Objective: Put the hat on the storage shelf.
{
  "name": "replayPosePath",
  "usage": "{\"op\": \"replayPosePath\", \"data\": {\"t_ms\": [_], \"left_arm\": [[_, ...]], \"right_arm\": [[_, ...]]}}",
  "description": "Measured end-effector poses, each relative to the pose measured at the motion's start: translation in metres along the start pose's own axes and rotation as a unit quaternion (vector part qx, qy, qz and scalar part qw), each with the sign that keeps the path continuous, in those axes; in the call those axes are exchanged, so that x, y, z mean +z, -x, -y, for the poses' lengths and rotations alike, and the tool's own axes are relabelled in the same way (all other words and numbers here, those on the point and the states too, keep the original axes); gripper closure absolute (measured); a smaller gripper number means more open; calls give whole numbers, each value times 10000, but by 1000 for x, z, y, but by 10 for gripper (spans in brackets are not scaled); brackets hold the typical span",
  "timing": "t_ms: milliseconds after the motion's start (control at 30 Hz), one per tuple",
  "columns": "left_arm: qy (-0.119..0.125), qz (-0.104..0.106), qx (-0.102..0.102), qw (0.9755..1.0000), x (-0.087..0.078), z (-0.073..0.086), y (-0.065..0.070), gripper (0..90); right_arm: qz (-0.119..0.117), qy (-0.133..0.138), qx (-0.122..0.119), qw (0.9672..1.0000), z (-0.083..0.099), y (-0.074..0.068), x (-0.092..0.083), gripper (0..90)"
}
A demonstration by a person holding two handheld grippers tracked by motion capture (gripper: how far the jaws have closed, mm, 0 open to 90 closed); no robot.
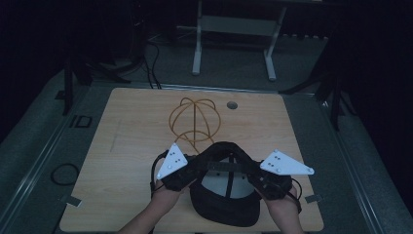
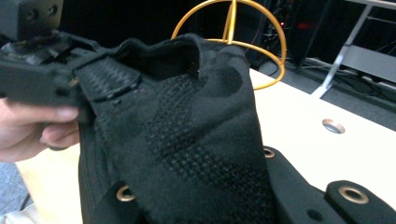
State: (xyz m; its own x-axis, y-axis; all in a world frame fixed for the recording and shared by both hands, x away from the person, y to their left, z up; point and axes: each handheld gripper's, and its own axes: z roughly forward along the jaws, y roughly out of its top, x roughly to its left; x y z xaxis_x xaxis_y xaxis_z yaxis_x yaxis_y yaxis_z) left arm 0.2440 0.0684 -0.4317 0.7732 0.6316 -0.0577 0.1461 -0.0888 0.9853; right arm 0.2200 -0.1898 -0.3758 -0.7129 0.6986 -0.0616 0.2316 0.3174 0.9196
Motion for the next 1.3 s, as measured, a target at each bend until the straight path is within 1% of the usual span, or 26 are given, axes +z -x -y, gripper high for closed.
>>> {"op": "replayPosePath", "data": {"t_ms": [33,100,133,233,333,367,433,467,500,567,600,633,667,700,733,800,900,933,1000,1033,1067,1167,1200,1233,1267,1300], "left_arm": [[1,-119,15,9999,-1,-2,1,890],[-13,-114,-11,9999,-2,-4,0,894],[-25,-173,-9,9998,-3,-7,0,896],[-40,-153,-58,9999,-4,-11,1,897],[-97,-197,39,9998,-3,-14,5,898],[-109,-198,38,9997,-3,-16,6,899],[-138,-162,9,9998,-3,-19,7,900],[-138,-162,9,9998,-3,-19,7,900],[-142,-145,6,9998,-4,-20,7,900],[-120,-119,-8,9999,-5,-23,9,900],[-104,-119,35,9999,-7,-25,10,900],[-104,-119,35,9999,-7,-25,10,900],[-89,-101,42,9999,-7,-26,10,900],[-91,-143,77,9998,-8,-27,10,900],[-88,-168,86,9998,-8,-29,9,900],[-50,-169,111,9998,-11,-32,7,900],[-52,-162,146,9997,-12,-34,7,900],[-67,-251,184,9995,-13,-34,6,900],[-51,-253,140,9996,-16,-34,3,900],[-34,-285,138,9995,-17,-35,1,900],[-30,-340,150,9993,-18,-35,0,900],[32,-301,130,9995,-22,-36,-5,900],[137,-202,279,9993,-29,-37,-9,900],[137,-202,279,9993,-29,-37,-9,900],[129,-166,305,9993,-30,-38,-11,899],[195,-47,340,9992,-32,-38,-13,899]], "right_arm": [[-19,-8,-12,10000,1,-1,0,895],[-80,-26,-18,10000,2,-2,-1,893],[-106,-19,-14,9999,3,-3,-2,893],[-101,-19,-21,9999,4,-5,-3,893],[-56,19,-37,10000,6,-6,-7,890],[-118,31,40,9999,9,-5,-9,854],[-215,14,71,9997,11,-6,-12,778],[-215,14,71,9997,11,-6,-12,778],[-356,-8,70,9993,14,-7,-15,691],[-441,-35,63,9990,17,-8,-17,612],[-529,-64,62,9986,18,-8,-17,560],[-610,-141,53,9980,19,-8,-17,522],[-610,-141,53,9980,19,-8,-17,522],[-731,-228,34,9971,22,-8,-17,457],[-731,-228,34,9971,22,-8,-17,457],[-879,-366,-94,9954,27,-12,-16,356],[-1062,-448,-248,9930,33,-14,-19,348],[-1125,-478,-270,9921,34,-15,-21,347],[-1146,-498,-279,9918,36,-15,-23,348],[-1247,-521,-306,9904,39,-14,-28,353],[-1247,-521,-306,9904,39,-14,-28,353],[-1312,-470,-284,9898,41,-12,-34,362],[-1344,-391,-161,9900,44,-5,-43,373],[-1344,-391,-161,9900,44,-5,-43,373],[-1297,-330,-44,9910,44,3,-48,388],[-1293,-301,-14,9911,43,7,-50,390]]}}
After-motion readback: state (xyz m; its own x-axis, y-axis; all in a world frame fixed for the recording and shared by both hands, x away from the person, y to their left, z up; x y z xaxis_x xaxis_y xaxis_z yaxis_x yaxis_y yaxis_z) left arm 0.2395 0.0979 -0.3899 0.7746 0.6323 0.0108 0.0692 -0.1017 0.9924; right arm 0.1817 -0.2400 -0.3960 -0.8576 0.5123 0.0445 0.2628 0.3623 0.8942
